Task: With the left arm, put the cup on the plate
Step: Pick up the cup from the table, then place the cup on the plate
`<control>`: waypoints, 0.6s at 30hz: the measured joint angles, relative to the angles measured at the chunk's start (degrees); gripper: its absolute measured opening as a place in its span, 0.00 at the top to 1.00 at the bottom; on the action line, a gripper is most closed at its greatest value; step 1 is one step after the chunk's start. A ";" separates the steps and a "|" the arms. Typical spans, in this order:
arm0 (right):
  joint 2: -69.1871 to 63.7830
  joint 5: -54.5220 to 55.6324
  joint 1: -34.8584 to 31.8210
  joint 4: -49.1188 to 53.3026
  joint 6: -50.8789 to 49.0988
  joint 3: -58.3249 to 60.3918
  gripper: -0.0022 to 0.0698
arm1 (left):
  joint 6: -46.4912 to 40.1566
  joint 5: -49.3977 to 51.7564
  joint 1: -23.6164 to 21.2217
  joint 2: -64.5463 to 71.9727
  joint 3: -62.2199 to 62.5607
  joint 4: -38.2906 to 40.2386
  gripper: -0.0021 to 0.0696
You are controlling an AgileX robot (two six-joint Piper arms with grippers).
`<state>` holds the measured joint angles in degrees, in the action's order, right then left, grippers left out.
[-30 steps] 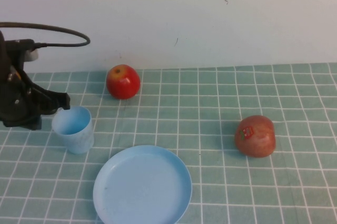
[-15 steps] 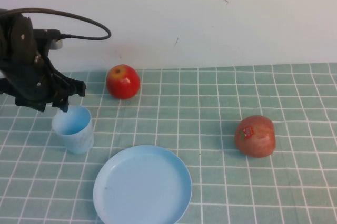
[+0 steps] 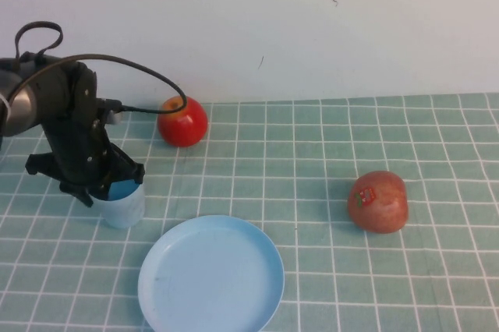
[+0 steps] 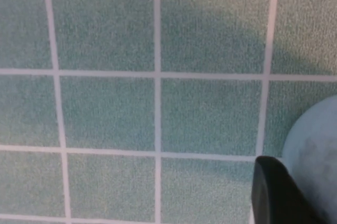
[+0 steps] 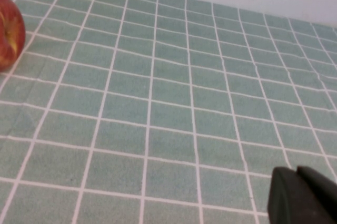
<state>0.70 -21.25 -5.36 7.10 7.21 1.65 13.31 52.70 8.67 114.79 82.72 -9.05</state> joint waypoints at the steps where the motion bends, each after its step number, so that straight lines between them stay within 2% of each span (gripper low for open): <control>1: 0.00 0.00 0.00 0.00 0.00 0.00 0.97 | -0.07 0.00 0.00 0.15 0.00 0.28 0.83; 4: 0.00 0.00 0.00 0.00 0.00 0.00 0.97 | -0.54 -0.11 0.00 -1.07 0.29 1.28 0.93; 9: 0.00 0.00 0.00 0.00 0.00 0.00 0.97 | -3.80 3.51 0.00 -5.65 4.28 3.59 0.95; 18: 0.00 0.00 0.00 0.00 0.00 0.00 0.97 | -19.86 16.17 0.27 -11.81 9.40 27.85 0.95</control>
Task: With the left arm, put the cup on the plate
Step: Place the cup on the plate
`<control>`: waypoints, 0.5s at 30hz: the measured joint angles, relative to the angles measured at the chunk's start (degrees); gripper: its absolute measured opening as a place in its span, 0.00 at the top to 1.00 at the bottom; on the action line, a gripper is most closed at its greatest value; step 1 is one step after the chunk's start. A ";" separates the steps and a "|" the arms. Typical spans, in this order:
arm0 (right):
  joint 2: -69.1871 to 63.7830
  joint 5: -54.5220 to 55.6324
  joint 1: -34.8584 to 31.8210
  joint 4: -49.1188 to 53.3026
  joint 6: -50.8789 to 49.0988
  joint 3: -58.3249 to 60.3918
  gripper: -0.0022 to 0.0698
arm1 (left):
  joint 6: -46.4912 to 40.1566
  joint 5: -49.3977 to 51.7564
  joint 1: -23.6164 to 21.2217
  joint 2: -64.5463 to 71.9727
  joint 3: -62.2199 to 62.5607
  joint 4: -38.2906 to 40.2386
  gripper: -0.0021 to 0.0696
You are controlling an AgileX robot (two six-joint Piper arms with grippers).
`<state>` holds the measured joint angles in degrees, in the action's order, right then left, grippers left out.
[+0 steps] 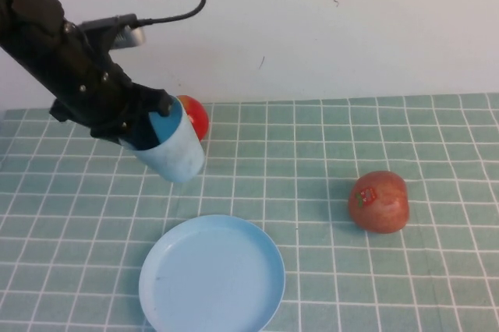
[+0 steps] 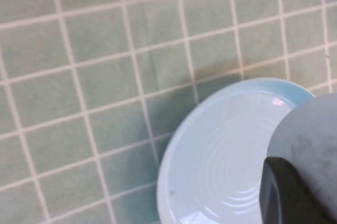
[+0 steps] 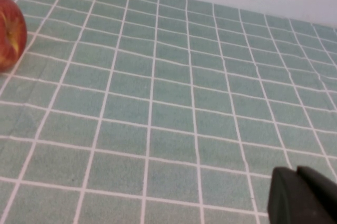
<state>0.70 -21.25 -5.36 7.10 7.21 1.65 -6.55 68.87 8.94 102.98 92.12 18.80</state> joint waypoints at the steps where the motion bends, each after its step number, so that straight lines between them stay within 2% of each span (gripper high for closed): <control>1: 0.00 0.00 0.00 0.00 0.00 0.00 0.97 | -0.78 0.35 0.20 0.00 -0.83 1.43 0.95; 7: 0.00 0.00 0.00 0.00 0.00 0.00 0.97 | -2.14 0.66 4.91 0.11 -9.67 1.64 0.95; 11: 0.00 0.00 0.00 0.00 0.00 0.00 0.97 | -2.04 0.42 9.19 0.11 -14.67 -0.38 0.95; 15: 0.00 0.00 0.00 0.00 0.00 0.00 0.97 | 0.27 -4.05 12.74 0.11 -18.13 -4.15 0.95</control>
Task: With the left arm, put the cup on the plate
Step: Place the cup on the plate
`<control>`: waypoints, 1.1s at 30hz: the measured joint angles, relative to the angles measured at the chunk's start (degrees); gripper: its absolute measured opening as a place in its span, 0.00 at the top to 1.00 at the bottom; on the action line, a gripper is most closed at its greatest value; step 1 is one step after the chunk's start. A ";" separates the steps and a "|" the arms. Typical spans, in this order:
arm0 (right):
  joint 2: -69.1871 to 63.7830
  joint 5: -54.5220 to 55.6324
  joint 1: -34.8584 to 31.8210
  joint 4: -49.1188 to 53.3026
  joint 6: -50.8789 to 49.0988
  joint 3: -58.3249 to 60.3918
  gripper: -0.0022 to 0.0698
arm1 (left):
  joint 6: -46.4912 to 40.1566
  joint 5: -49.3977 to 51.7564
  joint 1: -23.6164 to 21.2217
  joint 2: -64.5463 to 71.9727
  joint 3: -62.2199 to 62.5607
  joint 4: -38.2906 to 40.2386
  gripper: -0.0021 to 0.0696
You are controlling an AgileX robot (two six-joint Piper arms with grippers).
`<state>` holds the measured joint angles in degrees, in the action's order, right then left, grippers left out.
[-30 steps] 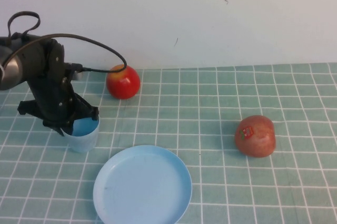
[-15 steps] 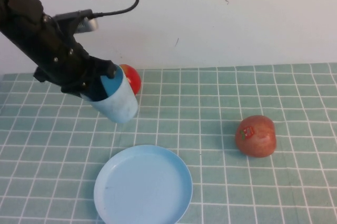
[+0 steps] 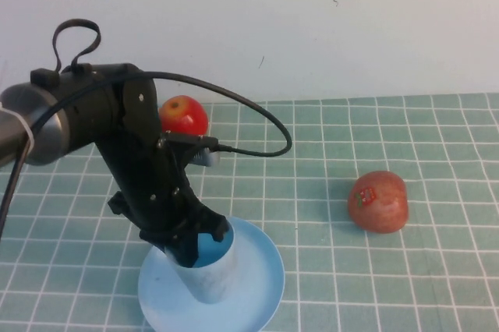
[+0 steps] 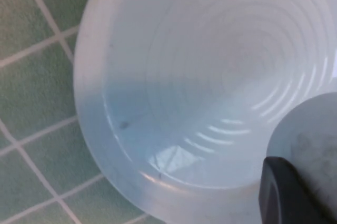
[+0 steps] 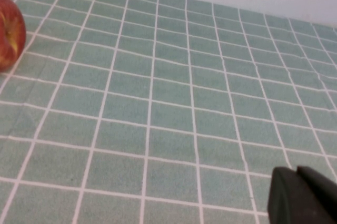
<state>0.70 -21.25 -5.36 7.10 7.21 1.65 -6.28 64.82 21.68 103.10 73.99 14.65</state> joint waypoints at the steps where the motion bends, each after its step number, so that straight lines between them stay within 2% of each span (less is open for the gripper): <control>1: 0.00 0.00 0.00 0.00 0.00 0.00 0.97 | 0.91 -1.63 0.58 0.00 -0.60 -0.97 0.95; 6: 0.00 0.00 0.00 0.00 0.00 0.00 0.97 | 2.55 -9.42 1.67 0.00 -2.10 -3.23 0.95; 11: 0.00 0.00 0.00 0.00 0.00 0.00 0.97 | 2.55 -12.31 1.81 0.00 -2.14 -3.23 0.92; 14: 0.00 0.00 0.00 0.00 0.00 0.00 0.97 | 2.43 -12.13 1.81 0.00 -2.24 -3.23 0.80; 19: 0.00 0.00 0.00 0.00 0.00 0.00 0.97 | 2.34 -10.38 1.81 0.00 -2.24 -3.47 0.45; 21: 0.00 0.00 0.00 0.00 0.00 0.00 0.97 | 2.46 -10.25 1.81 0.00 -2.24 -4.13 0.38; 26: 0.00 0.00 0.00 0.00 0.00 0.00 0.97 | 3.88 -10.01 1.81 -1.39 -1.89 -6.28 0.40; 33: 0.00 0.00 0.00 0.00 0.00 0.00 0.97 | 4.02 -8.24 1.81 -12.65 2.77 -6.05 0.47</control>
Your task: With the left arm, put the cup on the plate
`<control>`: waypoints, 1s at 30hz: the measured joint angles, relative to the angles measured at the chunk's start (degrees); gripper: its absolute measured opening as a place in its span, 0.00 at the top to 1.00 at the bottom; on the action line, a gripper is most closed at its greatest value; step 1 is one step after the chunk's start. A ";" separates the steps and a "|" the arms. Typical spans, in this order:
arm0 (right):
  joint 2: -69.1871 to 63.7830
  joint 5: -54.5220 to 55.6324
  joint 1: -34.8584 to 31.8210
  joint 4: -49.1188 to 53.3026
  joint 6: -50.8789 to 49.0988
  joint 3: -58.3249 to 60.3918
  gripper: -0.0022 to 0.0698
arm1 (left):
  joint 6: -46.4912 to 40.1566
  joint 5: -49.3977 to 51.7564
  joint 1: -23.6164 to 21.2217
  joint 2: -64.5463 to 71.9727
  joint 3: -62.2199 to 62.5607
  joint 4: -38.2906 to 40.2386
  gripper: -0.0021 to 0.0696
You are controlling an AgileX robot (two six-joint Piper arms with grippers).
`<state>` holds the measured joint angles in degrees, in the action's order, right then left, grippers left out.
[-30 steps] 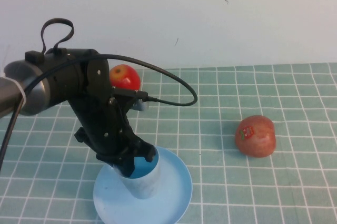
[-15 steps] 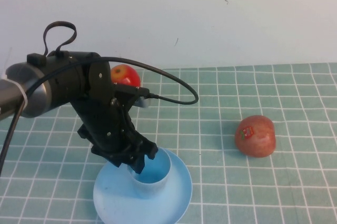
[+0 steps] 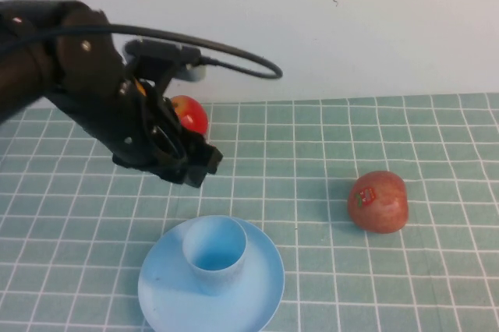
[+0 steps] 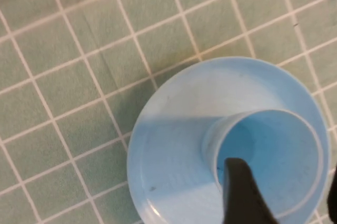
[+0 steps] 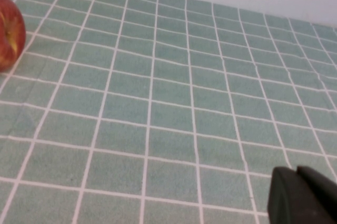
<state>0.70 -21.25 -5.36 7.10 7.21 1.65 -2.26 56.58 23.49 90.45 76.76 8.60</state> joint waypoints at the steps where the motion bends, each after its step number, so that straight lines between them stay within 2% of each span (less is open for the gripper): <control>1: 0.00 0.00 0.00 0.00 0.00 0.00 0.97 | 0.00 1.05 0.00 -2.10 0.67 0.29 0.52; 2: 0.00 0.00 0.00 0.00 0.00 0.00 0.97 | 0.00 1.90 0.00 -3.87 1.10 0.59 0.59; 4: 0.00 0.00 0.00 0.00 0.00 0.00 0.97 | -1.25 3.56 0.00 -8.64 1.20 1.97 0.79; 7: 0.00 0.00 0.00 0.00 0.00 0.00 0.97 | -3.19 3.84 0.00 -16.41 -0.08 6.13 0.92; 11: 0.00 0.00 0.00 0.00 0.00 0.00 0.97 | -3.07 1.60 0.00 -29.58 -5.16 9.82 0.95; 19: 0.00 0.00 0.00 0.00 0.00 0.00 0.97 | 1.28 -0.91 0.00 -48.92 -18.50 7.73 0.96; 25: 0.00 0.00 0.00 0.00 0.00 0.00 0.97 | 1.06 -0.37 0.00 -52.50 -22.63 6.97 0.97; 30: 0.00 0.00 0.00 0.00 0.00 0.00 0.97 | 1.06 4.30 0.00 -52.50 -22.66 6.91 0.97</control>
<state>0.70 -21.25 -5.36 7.10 7.21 1.65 -1.19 60.89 23.49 37.94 54.10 15.50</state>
